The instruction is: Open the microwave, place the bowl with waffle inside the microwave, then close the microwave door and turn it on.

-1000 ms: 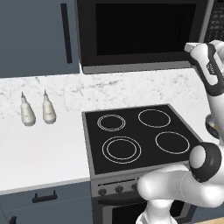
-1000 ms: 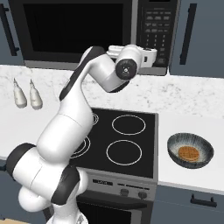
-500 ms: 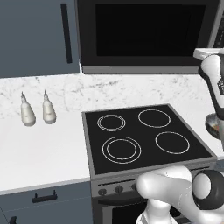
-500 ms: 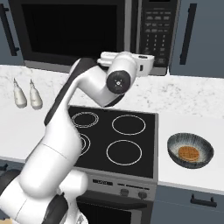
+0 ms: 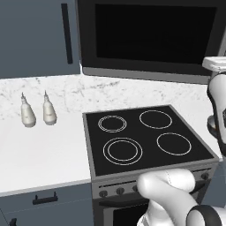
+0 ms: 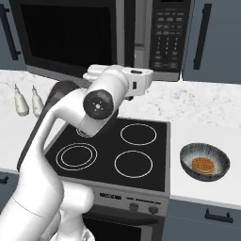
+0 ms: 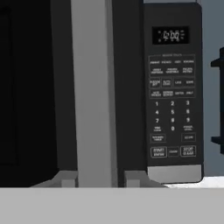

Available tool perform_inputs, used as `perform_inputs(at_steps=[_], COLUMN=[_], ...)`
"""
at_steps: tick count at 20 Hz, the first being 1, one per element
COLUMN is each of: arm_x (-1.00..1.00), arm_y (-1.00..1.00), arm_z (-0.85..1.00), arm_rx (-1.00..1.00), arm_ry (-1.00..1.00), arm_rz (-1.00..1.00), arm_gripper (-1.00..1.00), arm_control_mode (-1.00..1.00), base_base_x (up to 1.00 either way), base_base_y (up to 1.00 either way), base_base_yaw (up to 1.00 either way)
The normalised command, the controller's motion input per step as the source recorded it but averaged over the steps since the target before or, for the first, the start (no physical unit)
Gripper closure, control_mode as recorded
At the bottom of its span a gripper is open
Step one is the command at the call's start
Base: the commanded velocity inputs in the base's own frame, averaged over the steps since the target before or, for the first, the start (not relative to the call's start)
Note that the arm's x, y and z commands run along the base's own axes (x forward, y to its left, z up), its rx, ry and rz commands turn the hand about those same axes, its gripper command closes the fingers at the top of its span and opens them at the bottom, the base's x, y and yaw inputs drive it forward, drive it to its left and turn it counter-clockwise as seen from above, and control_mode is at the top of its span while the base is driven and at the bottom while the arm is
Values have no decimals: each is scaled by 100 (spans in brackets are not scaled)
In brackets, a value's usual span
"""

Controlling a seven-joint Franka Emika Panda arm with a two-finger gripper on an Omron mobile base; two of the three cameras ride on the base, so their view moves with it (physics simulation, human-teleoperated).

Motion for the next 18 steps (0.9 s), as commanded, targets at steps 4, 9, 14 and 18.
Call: perform_inputs(at_steps=[4,9,14,18], arm_x=[-86,-91,-73,-11], arm_y=[15,17,16,12], arm_z=[0,0,0,0], arm_rx=[0,0,-1,-4], arm_ry=[10,6,1,0], arm_rz=[0,0,0,0], arm_gripper=[100,100,100,100], arm_control_mode=[-100,-100,-100,-100], base_base_x=[0,0,0,0], base_base_y=[0,0,0,0], base_base_yaw=[0,0,0,0])
